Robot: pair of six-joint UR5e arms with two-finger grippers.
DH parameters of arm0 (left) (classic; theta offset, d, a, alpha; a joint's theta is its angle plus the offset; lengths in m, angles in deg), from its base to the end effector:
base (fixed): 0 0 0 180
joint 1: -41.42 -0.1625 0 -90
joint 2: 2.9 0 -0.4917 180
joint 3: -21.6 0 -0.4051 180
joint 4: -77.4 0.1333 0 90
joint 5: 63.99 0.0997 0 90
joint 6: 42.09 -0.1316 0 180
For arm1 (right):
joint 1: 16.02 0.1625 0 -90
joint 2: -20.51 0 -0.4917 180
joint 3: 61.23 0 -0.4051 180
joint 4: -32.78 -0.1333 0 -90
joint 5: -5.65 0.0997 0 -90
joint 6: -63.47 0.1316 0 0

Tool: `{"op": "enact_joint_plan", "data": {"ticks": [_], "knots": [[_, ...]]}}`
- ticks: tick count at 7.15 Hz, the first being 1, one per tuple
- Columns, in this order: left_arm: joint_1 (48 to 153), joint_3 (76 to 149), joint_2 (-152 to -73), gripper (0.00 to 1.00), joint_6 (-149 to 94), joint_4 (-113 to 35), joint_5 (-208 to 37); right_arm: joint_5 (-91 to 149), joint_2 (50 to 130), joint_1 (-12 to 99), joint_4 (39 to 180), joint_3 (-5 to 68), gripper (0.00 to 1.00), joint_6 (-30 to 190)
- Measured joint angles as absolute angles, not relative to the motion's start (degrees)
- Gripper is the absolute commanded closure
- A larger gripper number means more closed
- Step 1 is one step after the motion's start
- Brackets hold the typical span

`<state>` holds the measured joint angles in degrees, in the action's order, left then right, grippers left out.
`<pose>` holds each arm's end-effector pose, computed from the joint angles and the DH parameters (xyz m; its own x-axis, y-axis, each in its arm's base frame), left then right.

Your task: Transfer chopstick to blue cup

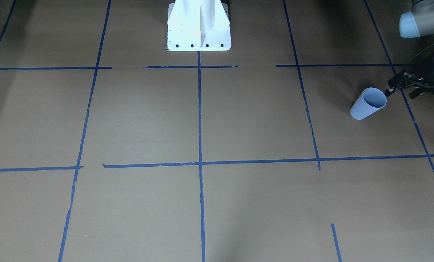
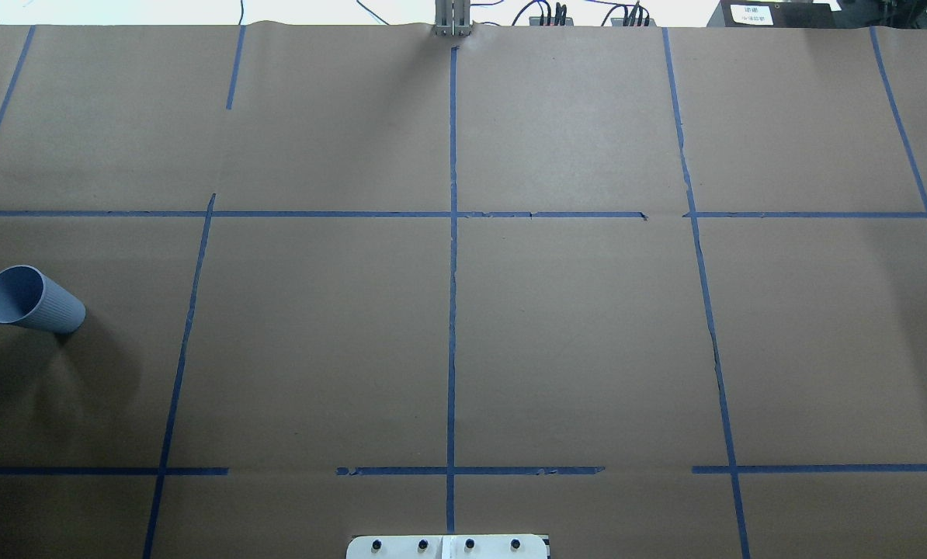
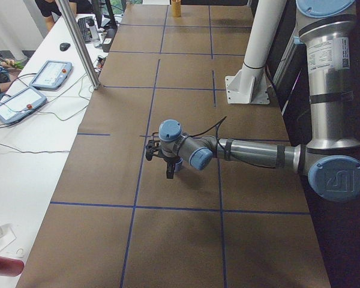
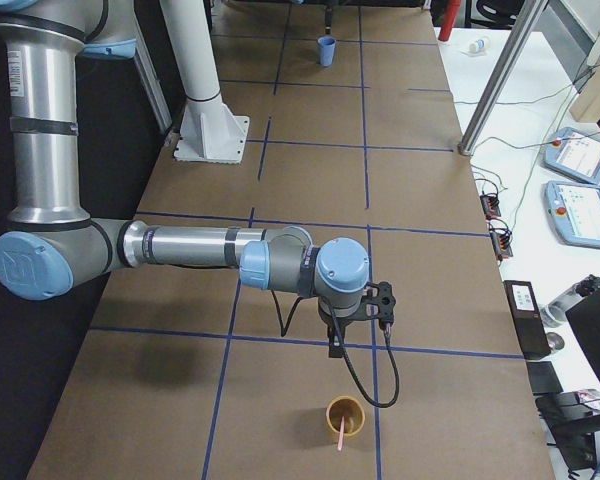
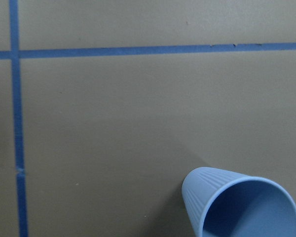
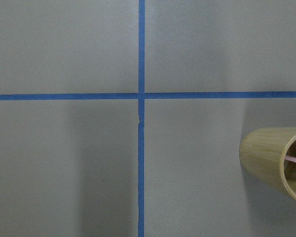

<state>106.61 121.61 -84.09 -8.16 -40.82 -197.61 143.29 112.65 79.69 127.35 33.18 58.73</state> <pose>0.1558 -0.4384 0.6739 0.6313 0.0659 -0.7728 -0.0158 0.9973 0.0722 0.0839 -0.4765 0.7304 0.6734 0.0141 0.7391 -0.0439 0.9988 0.0210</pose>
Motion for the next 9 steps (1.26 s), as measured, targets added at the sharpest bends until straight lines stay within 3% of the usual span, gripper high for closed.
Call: {"op": "enact_joint_plan", "data": {"ticks": [1,2,4,5,6,9], "knots": [[104.8,121.2,-84.2,0.00,-7.2,-41.5,-197.1,143.7,112.6,79.7,127.4,33.1,0.00,58.7],[103.3,120.8,-84.2,0.07,-6.9,-41.7,-196.9,143.8,112.6,79.7,127.4,33.0,0.00,58.7],[101.4,120.1,-84.3,0.80,-6.8,-41.8,-196.7,144.5,112.6,79.7,127.4,32.8,0.00,58.7],[101.2,120.0,-84.3,0.94,-6.6,-41.7,-196.0,144.8,112.6,79.7,127.4,32.8,0.00,58.7],[101.1,119.9,-84.4,0.99,-6.5,-41.7,-194.9,144.9,112.6,79.7,127.4,32.8,0.00,58.7],[101.2,121.6,-85.6,1.00,-3.9,-40.0,-194.7,145.2,112.6,79.7,127.4,32.8,0.00,58.7]]}}
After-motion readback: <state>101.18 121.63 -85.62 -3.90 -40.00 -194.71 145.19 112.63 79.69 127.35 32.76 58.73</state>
